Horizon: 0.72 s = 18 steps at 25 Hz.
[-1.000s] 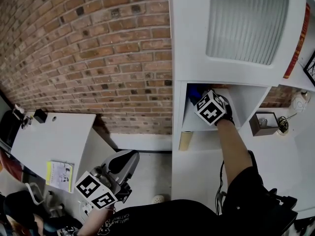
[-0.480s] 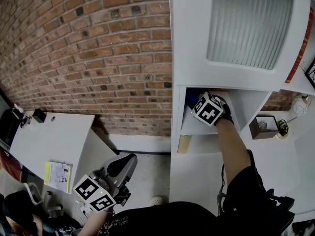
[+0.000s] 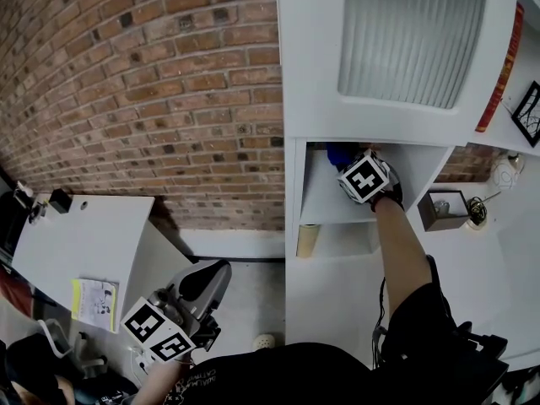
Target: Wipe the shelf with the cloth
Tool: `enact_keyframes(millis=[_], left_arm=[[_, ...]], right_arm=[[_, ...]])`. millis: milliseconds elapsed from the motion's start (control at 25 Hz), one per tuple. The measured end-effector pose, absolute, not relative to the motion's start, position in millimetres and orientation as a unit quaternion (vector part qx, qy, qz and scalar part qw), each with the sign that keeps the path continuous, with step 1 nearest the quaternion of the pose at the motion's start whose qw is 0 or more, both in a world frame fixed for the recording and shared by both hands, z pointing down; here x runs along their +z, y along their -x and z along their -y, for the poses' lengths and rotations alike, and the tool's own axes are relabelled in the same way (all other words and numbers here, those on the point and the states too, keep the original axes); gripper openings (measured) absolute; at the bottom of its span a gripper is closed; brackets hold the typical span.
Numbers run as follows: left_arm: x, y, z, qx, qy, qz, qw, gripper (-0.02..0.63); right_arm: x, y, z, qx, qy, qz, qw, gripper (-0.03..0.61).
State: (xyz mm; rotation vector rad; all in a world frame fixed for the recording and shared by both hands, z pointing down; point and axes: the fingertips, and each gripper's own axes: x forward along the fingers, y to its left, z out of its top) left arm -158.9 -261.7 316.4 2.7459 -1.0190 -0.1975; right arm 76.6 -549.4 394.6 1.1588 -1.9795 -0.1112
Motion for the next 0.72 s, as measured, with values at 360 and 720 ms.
enact_keyframes(millis=[360, 720], left_arm=[[311, 164, 249, -0.074, -0.930, 0.347, 0.096, -0.002], [307, 175, 238, -0.085, -0.931, 0.344, 0.091, -0.002]], right_arm=[[391, -133, 545, 0.041, -0.575, 0.716, 0.394, 0.064], [383, -156, 529, 0.081, -0.638, 0.671, 0.369, 0.060]])
